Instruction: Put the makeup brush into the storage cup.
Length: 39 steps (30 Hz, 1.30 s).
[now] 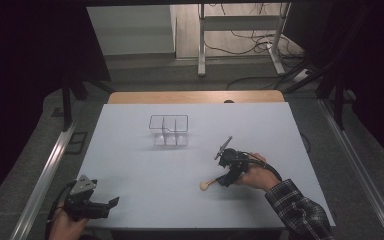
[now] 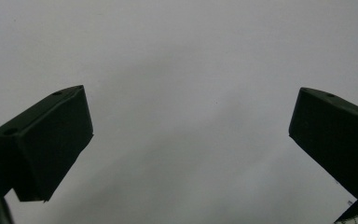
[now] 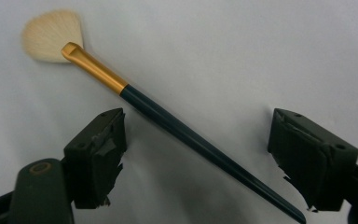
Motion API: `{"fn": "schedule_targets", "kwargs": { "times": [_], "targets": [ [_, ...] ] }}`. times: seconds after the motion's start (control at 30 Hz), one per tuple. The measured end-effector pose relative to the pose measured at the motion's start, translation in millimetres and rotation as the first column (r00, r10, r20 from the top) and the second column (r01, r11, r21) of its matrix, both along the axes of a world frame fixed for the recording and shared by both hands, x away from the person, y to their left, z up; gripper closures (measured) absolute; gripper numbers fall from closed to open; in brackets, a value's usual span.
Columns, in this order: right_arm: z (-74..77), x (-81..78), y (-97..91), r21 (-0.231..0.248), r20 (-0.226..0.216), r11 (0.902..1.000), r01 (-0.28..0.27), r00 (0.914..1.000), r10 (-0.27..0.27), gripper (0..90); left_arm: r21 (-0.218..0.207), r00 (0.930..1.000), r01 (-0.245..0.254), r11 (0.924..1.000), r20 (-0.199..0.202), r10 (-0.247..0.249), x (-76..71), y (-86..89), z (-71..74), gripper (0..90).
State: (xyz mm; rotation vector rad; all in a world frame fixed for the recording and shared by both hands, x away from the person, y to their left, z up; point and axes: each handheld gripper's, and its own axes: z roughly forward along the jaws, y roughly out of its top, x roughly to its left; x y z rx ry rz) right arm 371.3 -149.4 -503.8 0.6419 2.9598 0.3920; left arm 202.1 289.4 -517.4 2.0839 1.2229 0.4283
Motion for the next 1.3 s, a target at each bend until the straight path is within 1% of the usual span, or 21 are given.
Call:
{"fn": "schedule_targets", "kwargs": {
  "times": [0.03, 0.07, 0.1, 0.13, 0.17, 0.23, 0.27, 0.33, 0.37, 0.4, 0.5, 0.63, 0.67, 0.7, 0.73, 0.83, 0.87, 0.97, 1.0, 1.23, 1.3],
  "targets": [
    [0.9, 0.0, 0.3, -0.004, -0.002, 0.9999, -0.015, 0.9999, 0.015, 27.6, -0.002, 1.0000, 0.001, 1.0000, 0.001, -0.001, 0.0, 0.0, -0.1, 0.1],
    [0.9, 0.0, 0.3, -0.004, -0.002, 0.9999, -0.015, 0.9999, 0.015, 27.6, -0.002, 1.0000, 0.001, 1.0000, 0.001, -0.001, 0.0, 0.0, -0.1, 0.1],
    [3.1, -0.9, 1.9, -0.010, -0.012, 0.9993, -0.036, 0.9993, 0.036, 39.3, 0.000, 1.0000, 0.001, 1.0000, 0.000, -0.001, 0.0, -0.1, -0.1, 0.1],
    [4.5, -1.6, 2.8, -0.020, -0.009, 0.9984, -0.052, 0.9986, 0.052, 46.5, 0.001, 1.0000, 0.001, 1.0000, 0.000, -0.001, 0.0, -0.2, 0.0, 0.1],
    [4.5, -1.6, 2.8, -0.020, -0.009, 0.9984, -0.052, 0.9986, 0.052, 46.5, 0.001, 1.0000, 0.002, 1.0000, 0.000, -0.002, 0.0, -0.2, 0.0, 0.1],
    [7.1, -4.7, 5.3, -0.035, -0.022, 0.9965, -0.076, 0.9970, 0.075, 66.2, 0.003, 1.0000, 0.002, 1.0000, 0.000, -0.002, -0.1, -0.2, 0.2, 0.2],
    [7.8, -7.3, 6.6, -0.039, -0.034, 0.9958, -0.083, 0.9961, 0.082, 83.8, 0.003, 1.0000, 0.001, 1.0000, 0.002, -0.001, -0.2, -0.1, 0.4, 0.2],
    [7.8, -7.9, 6.3, -0.037, -0.042, 0.9957, -0.085, 0.9956, 0.083, 83.8, 0.001, 1.0000, 0.001, 1.0000, 0.002, -0.001, -0.2, 0.0, 0.5, 0.2],
    [7.7, -8.3, 5.5, -0.030, -0.040, 0.9969, -0.072, 0.9967, 0.071, 83.9, 0.001, 1.0000, 0.000, 1.0000, 0.003, 0.000, -0.1, 0.1, 0.6, 0.2],
    [7.4, -8.1, 2.9, -0.009, -0.043, 0.9987, -0.051, 0.9978, 0.050, 83.9, 0.001, 1.0000, -0.002, 1.0000, 0.002, 0.002, -0.1, 0.0, 0.8, 0.3],
    [6.5, -8.1, -2.2, 0.036, -0.052, 0.9992, -0.019, 0.9984, 0.021, 83.9, -0.002, 0.9999, -0.015, 0.9999, -0.004, 0.015, 0.2, -0.6, 1.3, 0.4],
    [6.0, -9.7, -6.3, 0.063, -0.039, 0.9980, -0.001, 0.9992, 0.004, 83.9, -0.027, 0.9995, -0.030, 0.9992, -0.010, 0.030, 1.2, -1.6, 2.9, 0.3],
    [5.5, -10.2, -9.4, 0.086, -0.033, 0.9962, 0.011, 0.9994, -0.008, 83.9, -0.038, 0.9994, -0.035, 0.9987, -0.010, 0.034, 1.2, -1.8, 3.5, 0.3],
    [5.5, -10.2, -9.4, 0.086, -0.033, 0.9962, 0.011, 0.9994, -0.008, 83.9, -0.046, 0.9991, -0.041, 0.9981, -0.008, 0.040, 1.4, -1.9, 4.2, 0.3],
    [5.7, -11.5, -12.7, 0.108, -0.021, 0.9937, 0.029, 0.9994, -0.026, 83.9, -0.055, 0.9989, -0.047, 0.9974, -0.009, 0.046, 1.5, -2.0, 4.8, 0.3],
    [6.7, -12.8, -16.5, 0.126, -0.007, 0.9912, 0.039, 0.9992, -0.038, 83.8, -0.075, 0.9985, -0.054, 0.9957, -0.010, 0.053, 2.0, -1.9, 6.2, 0.3],
    [8.5, -14.0, -20.0, 0.145, -0.003, 0.9882, 0.050, 0.9988, -0.050, 83.8, -0.089, 0.9987, -0.050, 0.9948, -0.002, 0.050, 1.9, -2.6, 7.4, 0.3],
    [10.5, -15.7, -23.0, 0.156, 0.007, 0.9859, 0.060, 0.9981, -0.062, 83.8, -0.094, 0.9990, -0.043, 0.9947, 0.009, 0.044, 1.7, -3.7, 8.8, 1.5],
    [12.6, -17.9, -26.1, 0.175, 0.013, 0.9819, 0.072, 0.9971, -0.075, 83.9, -0.097, 0.9991, -0.038, 0.9945, 0.015, 0.040, 1.6, -4.1, 9.3, 2.0],
    [16.6, -24.2, -33.8, 0.212, 0.030, 0.9739, 0.082, 0.9955, -0.090, 83.8, -0.117, 0.9995, -0.018, 0.9929, 0.024, 0.020, 2.5, -7.2, 9.4, 2.2],
    [19.3, -27.8, -36.6, 0.224, 0.037, 0.9714, 0.080, 0.9952, -0.091, 83.8, -0.137, 0.9992, -0.008, 0.9905, 0.037, 0.014, 2.7, -6.8, 10.1, 1.0]
  ]
}}
